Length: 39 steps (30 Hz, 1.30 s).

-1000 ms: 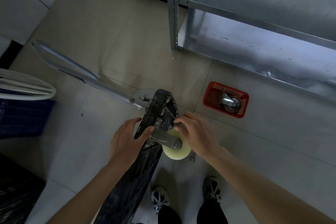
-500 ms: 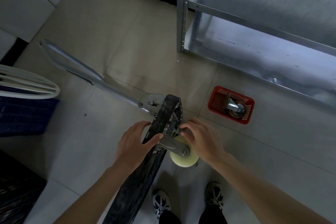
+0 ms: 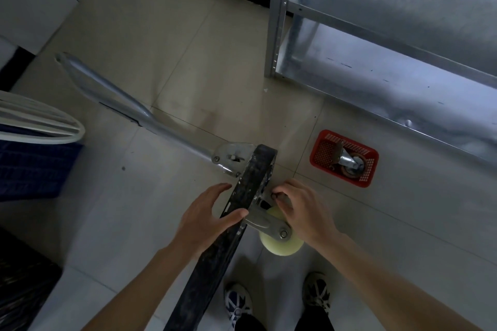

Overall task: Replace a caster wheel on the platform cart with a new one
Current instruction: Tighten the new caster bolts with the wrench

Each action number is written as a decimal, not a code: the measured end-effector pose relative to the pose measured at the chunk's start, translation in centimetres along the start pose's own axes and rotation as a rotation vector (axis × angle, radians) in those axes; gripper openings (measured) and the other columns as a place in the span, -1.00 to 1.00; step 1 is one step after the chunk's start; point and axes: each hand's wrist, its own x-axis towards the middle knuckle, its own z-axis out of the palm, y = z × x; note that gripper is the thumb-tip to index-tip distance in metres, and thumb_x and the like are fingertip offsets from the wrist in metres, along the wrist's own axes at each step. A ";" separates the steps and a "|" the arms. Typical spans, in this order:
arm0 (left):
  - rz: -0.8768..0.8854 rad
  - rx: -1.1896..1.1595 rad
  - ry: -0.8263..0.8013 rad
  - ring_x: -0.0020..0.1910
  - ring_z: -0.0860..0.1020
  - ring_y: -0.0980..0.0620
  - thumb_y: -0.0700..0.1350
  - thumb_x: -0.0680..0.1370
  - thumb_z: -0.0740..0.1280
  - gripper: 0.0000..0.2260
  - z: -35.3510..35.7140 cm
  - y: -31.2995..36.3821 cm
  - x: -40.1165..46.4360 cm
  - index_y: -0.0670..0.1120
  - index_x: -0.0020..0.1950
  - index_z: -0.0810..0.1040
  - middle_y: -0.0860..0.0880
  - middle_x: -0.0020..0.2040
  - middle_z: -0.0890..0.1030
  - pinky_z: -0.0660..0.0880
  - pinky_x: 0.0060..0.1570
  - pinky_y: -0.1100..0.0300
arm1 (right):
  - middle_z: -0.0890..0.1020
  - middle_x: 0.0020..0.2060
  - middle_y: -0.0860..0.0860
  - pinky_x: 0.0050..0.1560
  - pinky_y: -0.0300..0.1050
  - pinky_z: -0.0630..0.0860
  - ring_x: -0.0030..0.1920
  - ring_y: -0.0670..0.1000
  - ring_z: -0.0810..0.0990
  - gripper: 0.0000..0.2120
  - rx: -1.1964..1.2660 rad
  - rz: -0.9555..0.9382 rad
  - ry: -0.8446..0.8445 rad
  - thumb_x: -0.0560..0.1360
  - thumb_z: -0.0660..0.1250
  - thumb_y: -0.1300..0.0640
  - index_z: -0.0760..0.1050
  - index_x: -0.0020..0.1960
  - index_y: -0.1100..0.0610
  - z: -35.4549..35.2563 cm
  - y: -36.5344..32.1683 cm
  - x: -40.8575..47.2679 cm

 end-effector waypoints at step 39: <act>-0.098 -0.345 -0.310 0.30 0.46 0.33 0.35 0.27 0.46 -0.27 -0.3 0.4 2.2 0.19 0.39 0.40 0.24 0.32 0.52 0.35 0.35 0.18 | 0.64 0.02 -0.22 -0.05 -0.09 0.58 0.02 -0.15 0.59 -0.84 0.063 0.110 -0.101 0.56 0.38 0.07 0.64 0.11 -0.11 0.6 -0.2 1.4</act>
